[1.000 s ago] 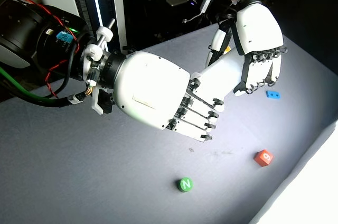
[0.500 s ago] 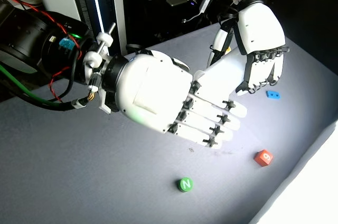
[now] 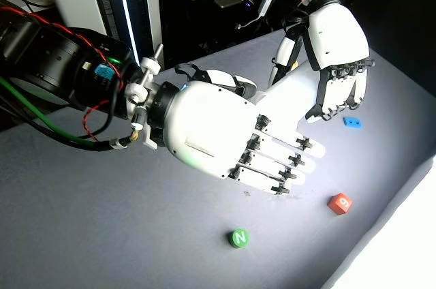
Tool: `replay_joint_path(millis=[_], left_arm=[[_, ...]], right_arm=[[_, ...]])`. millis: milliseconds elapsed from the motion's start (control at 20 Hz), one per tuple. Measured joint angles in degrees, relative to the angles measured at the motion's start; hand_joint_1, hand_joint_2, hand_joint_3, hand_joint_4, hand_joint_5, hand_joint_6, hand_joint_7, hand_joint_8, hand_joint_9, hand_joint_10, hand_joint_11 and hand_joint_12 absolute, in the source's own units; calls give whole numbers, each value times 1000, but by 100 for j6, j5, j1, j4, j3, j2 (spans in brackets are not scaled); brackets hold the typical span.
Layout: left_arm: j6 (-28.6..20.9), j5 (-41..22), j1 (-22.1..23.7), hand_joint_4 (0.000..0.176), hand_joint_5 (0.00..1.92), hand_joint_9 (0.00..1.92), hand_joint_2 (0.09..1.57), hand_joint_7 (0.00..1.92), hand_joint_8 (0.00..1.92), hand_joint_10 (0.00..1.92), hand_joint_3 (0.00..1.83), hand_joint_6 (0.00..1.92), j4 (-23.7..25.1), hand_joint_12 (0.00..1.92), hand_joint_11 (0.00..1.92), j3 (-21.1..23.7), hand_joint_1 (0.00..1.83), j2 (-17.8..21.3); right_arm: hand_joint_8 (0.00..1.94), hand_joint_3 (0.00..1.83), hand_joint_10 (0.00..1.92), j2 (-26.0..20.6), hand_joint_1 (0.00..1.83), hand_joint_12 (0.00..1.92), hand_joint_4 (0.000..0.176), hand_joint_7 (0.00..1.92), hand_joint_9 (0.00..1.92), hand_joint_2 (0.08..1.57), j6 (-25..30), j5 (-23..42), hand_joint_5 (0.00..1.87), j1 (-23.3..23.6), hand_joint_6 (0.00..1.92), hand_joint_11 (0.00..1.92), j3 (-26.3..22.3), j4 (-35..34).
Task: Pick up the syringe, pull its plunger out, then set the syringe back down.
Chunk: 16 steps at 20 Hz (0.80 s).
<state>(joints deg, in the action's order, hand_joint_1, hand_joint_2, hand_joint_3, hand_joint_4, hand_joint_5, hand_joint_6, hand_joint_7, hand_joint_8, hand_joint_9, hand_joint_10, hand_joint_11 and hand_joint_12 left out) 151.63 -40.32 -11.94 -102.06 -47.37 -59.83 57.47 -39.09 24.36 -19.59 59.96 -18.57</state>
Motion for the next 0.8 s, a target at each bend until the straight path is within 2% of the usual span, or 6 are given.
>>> replay_joint_path(millis=[400,550,600,650,700,800], left_arm=[[-15,22,59,0,875,783,1161,927,1263,944,1,986,-35,1372,448,-13,1225,0],[-20,20,59,0,890,769,1158,929,1254,988,0,973,-39,1407,428,-13,1224,0],[-35,24,59,0,895,770,1156,932,1248,988,0,968,-42,1406,430,-13,1224,0],[-37,35,63,0,888,786,1153,946,1221,964,0,982,-39,1390,437,-13,1223,0],[-35,46,63,0,888,788,1155,938,1232,954,1,982,-39,1380,440,-11,1222,0],[-66,120,72,0,887,778,1160,916,1259,958,1,995,-48,1394,447,-11,1216,-7]], right_arm=[[20,17,26,-2,788,953,0,250,300,972,39,-61,149,0,39,0,122,-7],[143,14,171,0,1015,1251,0,602,590,1062,144,-74,489,2,183,33,120,92],[289,2,398,0,1059,1310,0,679,595,1084,160,-76,575,2,324,76,94,114],[1119,5,809,0,1126,1458,0,767,601,1206,175,-85,684,2,1142,182,83,153],[1331,1,1017,4,1133,1523,18,735,585,1244,179,-92,719,2,1334,201,81,179],[1197,0,1393,13,1341,1491,0,851,748,1183,195,-87,833,7,1198,432,79,197]])
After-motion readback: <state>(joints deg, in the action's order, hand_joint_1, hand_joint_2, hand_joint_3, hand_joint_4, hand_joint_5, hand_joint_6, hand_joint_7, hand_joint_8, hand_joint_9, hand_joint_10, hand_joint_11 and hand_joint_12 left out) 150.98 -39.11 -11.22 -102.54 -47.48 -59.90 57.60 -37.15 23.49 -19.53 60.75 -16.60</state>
